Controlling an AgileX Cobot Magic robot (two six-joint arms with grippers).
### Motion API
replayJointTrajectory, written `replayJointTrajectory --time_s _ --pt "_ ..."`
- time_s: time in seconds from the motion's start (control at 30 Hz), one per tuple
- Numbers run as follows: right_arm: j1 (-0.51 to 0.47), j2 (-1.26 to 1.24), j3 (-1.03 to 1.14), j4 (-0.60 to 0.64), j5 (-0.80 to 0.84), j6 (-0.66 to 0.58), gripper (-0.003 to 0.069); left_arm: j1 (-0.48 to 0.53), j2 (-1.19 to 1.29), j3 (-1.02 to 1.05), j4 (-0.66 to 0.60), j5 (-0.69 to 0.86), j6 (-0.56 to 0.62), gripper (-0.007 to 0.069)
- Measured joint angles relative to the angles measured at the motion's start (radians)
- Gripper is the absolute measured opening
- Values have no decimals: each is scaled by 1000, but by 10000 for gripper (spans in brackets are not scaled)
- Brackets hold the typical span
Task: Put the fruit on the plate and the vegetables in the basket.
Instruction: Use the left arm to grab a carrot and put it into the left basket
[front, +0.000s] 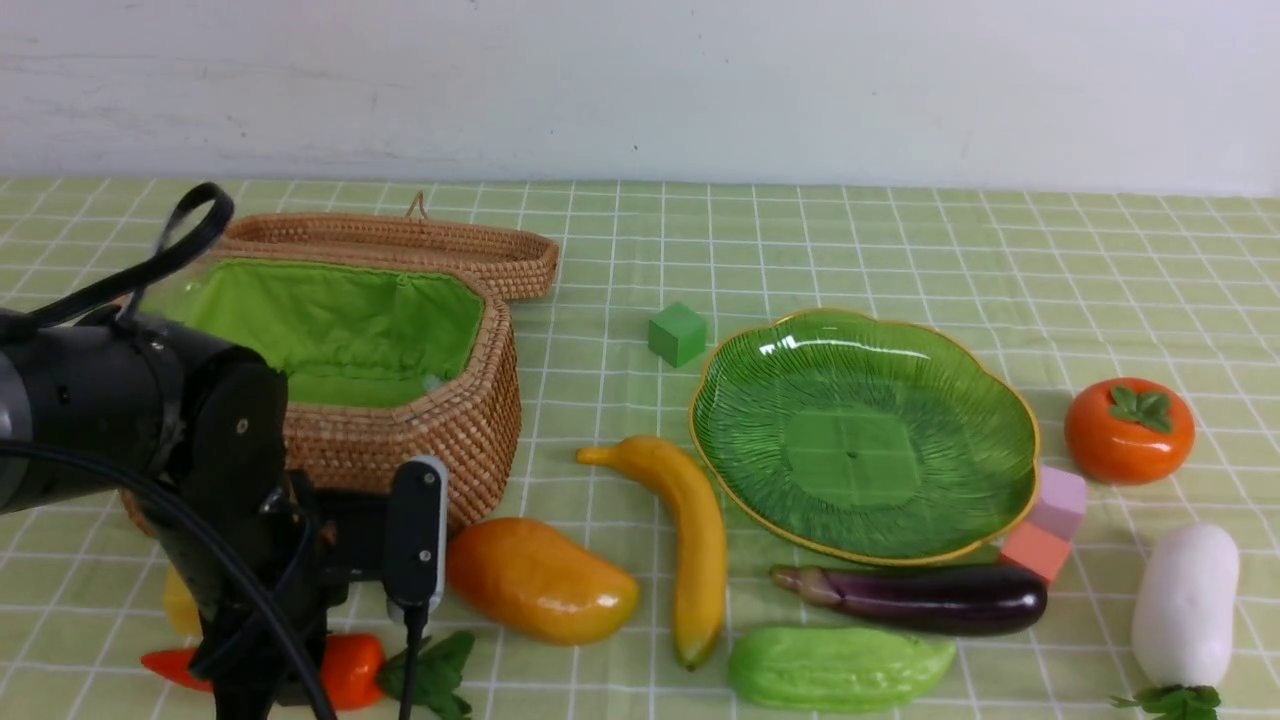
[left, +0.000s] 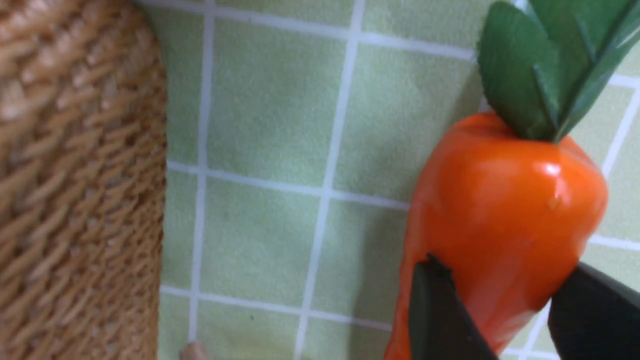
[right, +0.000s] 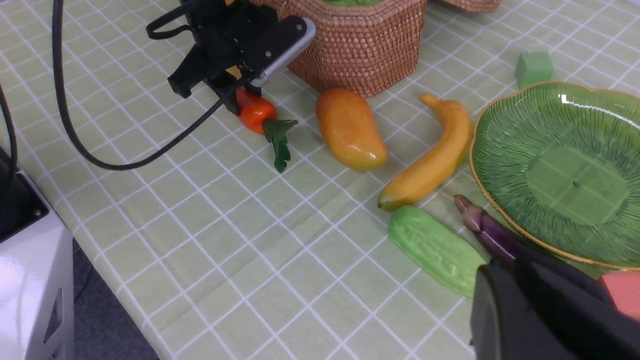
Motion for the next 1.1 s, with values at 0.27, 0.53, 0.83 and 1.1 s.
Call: replayJointTrajectory --time_s 0.27,0.53,0.83,1.1 --pt "0 0 0 -1 0 0 53 0 -18 8 10 57 -2 268" --pt "0 0 0 -9 0 0 57 0 -18 8 8 59 -2 267" --pt "0 0 0 -9 0 0 67 0 -18 13 -46 44 -2 543" --pt "0 1 0 -16 0 0 74 0 38 13 -83 20 -2 523"
